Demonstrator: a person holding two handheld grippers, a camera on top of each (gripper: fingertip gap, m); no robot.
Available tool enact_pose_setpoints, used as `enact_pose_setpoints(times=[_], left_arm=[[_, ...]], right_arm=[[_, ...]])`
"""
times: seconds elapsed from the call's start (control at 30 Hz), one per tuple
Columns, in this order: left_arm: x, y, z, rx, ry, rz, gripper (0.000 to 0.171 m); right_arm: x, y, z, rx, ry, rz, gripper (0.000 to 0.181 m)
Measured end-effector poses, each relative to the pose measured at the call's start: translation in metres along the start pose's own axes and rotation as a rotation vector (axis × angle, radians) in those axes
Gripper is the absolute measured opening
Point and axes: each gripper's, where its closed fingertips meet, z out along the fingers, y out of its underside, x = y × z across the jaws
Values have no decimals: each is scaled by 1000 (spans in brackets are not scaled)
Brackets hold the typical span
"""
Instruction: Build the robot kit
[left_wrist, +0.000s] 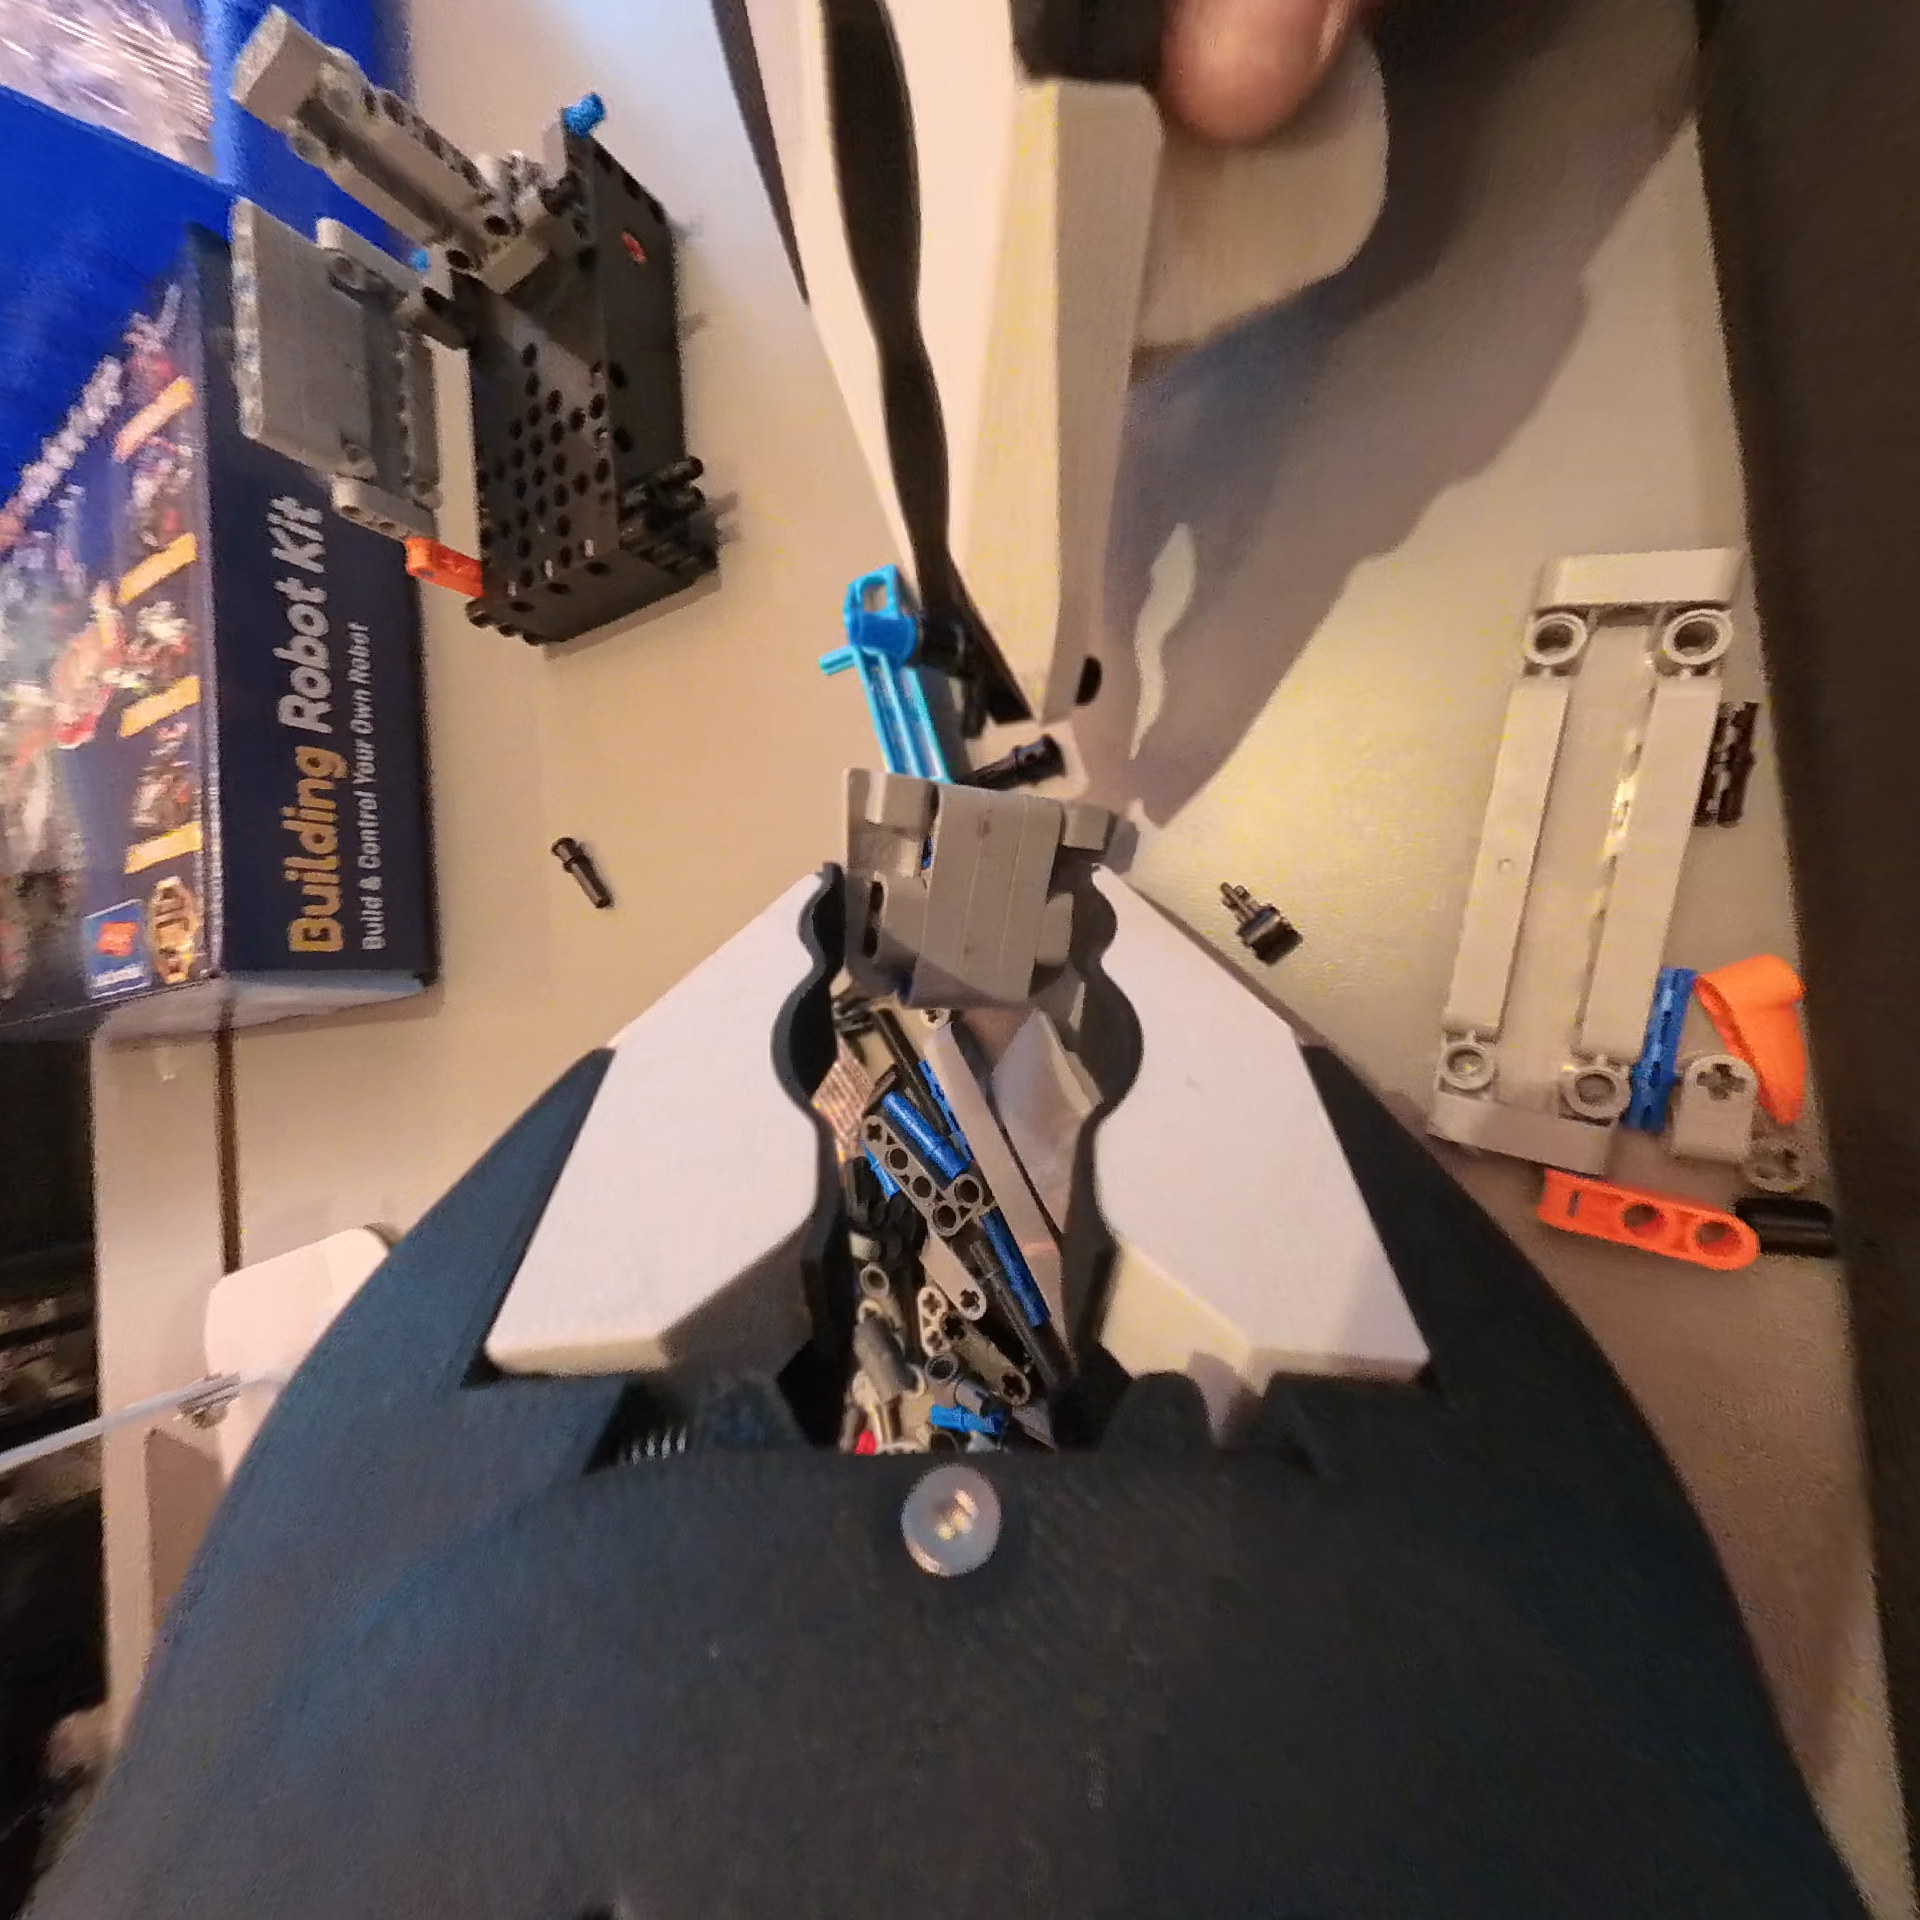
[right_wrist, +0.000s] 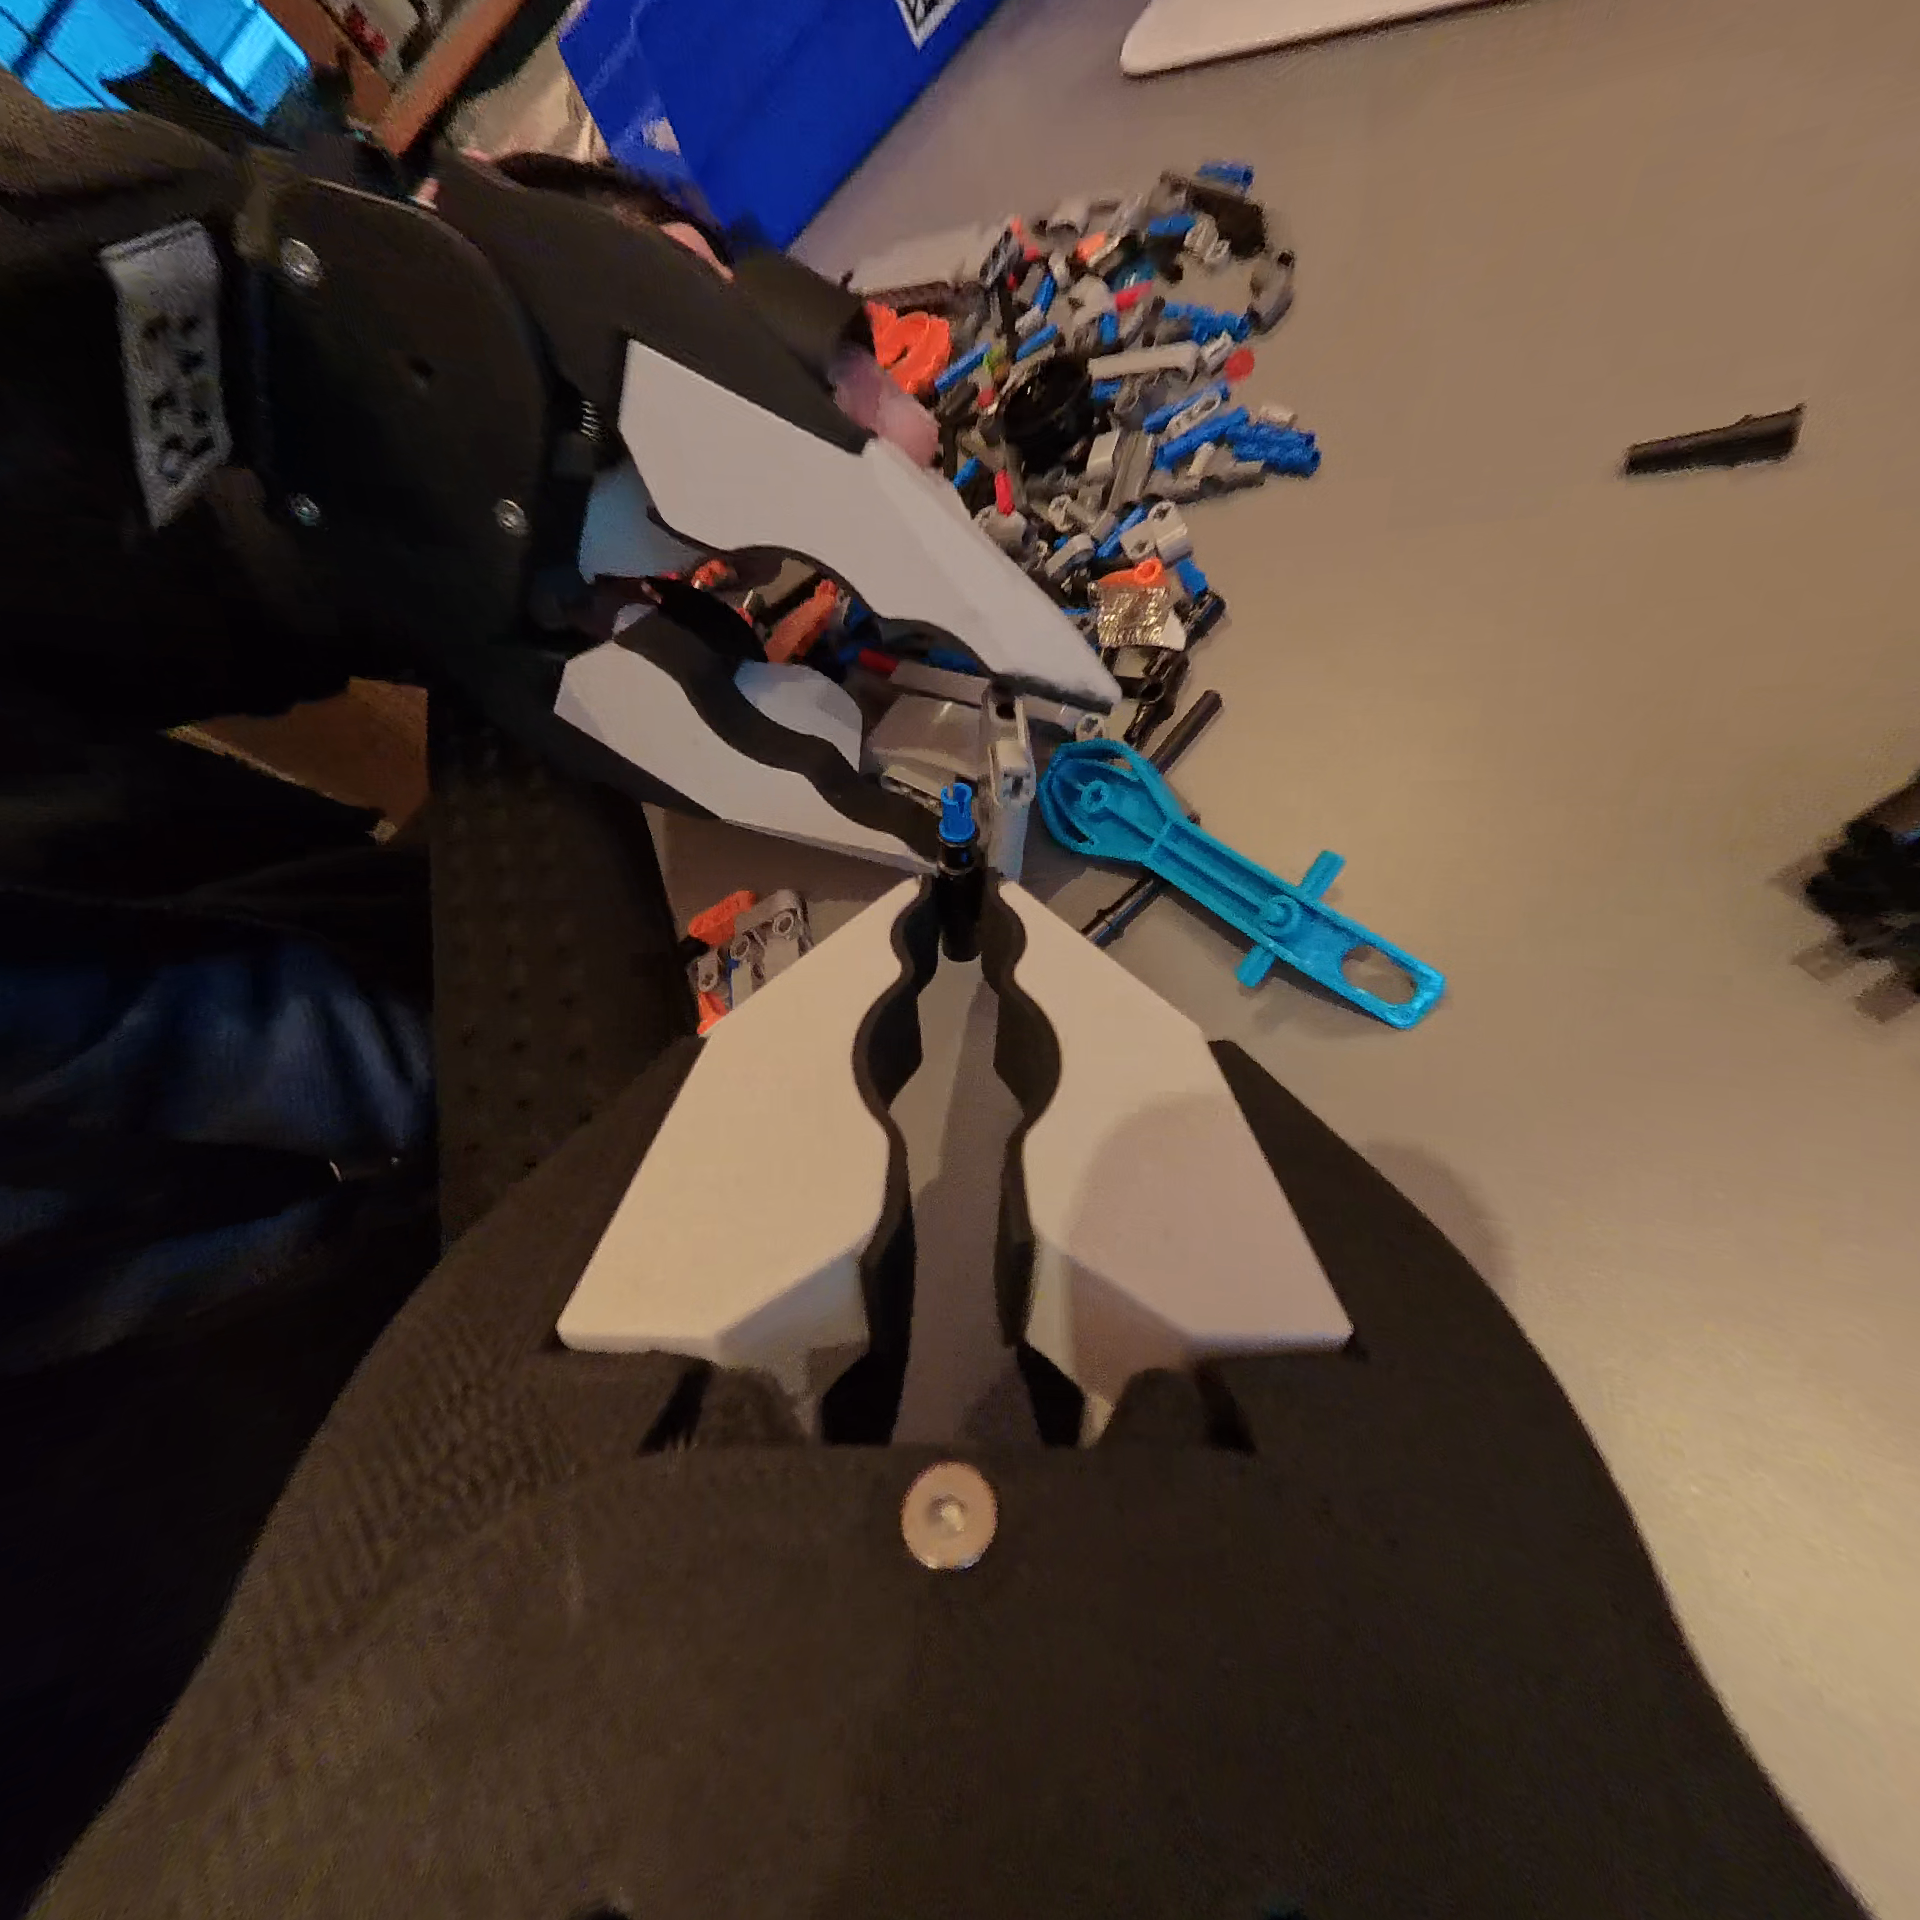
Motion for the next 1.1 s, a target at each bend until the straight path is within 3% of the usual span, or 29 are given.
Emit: enact_pose_setpoints(times=[0.2,0.33,0.53,0.63,0.67,0.8,1.1], left_arm=[[6,-1,-1,-12,-112,125,41],[12,-4,-6,21,-79,111,41],[21,-11,-19,106,-34,81,29],[28,-12,-25,134,-2,83,14],[32,-12,-25,132,32,62,5],[34,-10,-24,156,108,-26,4],[32,-12,-28,234,345,-285,4]], right_arm=[[1,11,14,-85,36,-40,4],[0,15,17,-107,35,-57,4],[-11,19,19,-133,-6,-101,5],[-19,23,18,-152,-42,-129,5],[-21,24,18,-158,-51,-136,5],[-25,28,20,-181,-58,-166,5],[-27,8,9,-78,-6,-295,5]])
